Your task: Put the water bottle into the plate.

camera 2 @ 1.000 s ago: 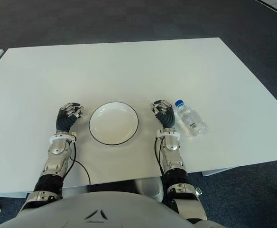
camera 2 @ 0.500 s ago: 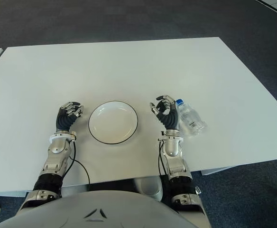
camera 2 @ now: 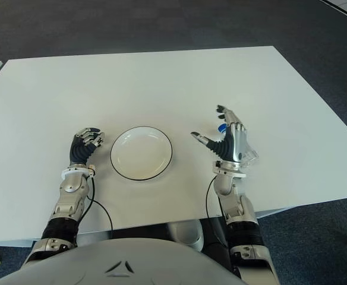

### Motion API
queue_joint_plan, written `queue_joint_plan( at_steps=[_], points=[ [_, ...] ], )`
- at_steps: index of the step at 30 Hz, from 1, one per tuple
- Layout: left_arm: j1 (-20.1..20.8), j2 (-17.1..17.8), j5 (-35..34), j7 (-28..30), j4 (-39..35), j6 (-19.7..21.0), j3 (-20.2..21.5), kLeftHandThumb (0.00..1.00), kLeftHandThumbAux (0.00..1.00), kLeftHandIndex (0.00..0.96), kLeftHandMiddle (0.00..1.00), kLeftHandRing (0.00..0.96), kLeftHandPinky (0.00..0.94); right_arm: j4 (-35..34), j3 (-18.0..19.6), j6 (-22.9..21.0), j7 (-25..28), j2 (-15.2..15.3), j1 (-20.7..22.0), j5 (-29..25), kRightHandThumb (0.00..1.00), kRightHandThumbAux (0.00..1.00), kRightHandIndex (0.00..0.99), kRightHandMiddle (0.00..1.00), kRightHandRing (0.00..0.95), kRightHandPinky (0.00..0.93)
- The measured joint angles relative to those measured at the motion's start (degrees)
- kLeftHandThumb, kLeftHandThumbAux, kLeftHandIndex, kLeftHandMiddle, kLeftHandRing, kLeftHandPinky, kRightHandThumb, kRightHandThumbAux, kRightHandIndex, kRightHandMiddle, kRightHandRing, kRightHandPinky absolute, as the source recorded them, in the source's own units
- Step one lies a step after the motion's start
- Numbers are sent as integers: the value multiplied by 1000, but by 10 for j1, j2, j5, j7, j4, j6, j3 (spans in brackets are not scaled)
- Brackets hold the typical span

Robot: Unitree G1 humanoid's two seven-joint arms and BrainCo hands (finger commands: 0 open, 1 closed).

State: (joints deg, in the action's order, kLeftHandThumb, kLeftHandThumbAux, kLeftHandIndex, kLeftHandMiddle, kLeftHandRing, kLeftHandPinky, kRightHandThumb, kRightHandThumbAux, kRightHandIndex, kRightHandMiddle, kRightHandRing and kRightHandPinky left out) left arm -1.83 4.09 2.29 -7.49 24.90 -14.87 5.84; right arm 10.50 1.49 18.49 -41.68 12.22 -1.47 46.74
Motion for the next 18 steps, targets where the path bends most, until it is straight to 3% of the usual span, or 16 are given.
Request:
queue_joint_plan(
  at_steps=[4, 10, 15, 18],
  points=[
    [-3, -1, 1, 0, -2, 0, -1, 708, 716, 429, 558, 551, 526, -31, 1, -81, -10, -13, -5, 22, 533, 310, 1, 2, 2, 2],
    [-4, -1, 6, 0, -5, 0, -2, 708, 716, 429, 562, 557, 531, -102, -2, -215, 35, -41, -20, 51, 568, 189, 0, 0, 0, 0],
    [-3, -3, 6, 0, -9, 0, -2, 707, 716, 429, 567, 562, 539, -219, 0, -302, 83, -57, -75, 86, 577, 137, 0, 0, 0, 0],
    [-5, -3, 6, 0, -8, 1, -1, 707, 716, 429, 570, 565, 542, -234, 5, -344, 82, -59, -81, 112, 569, 135, 0, 0, 0, 0]
  ],
)
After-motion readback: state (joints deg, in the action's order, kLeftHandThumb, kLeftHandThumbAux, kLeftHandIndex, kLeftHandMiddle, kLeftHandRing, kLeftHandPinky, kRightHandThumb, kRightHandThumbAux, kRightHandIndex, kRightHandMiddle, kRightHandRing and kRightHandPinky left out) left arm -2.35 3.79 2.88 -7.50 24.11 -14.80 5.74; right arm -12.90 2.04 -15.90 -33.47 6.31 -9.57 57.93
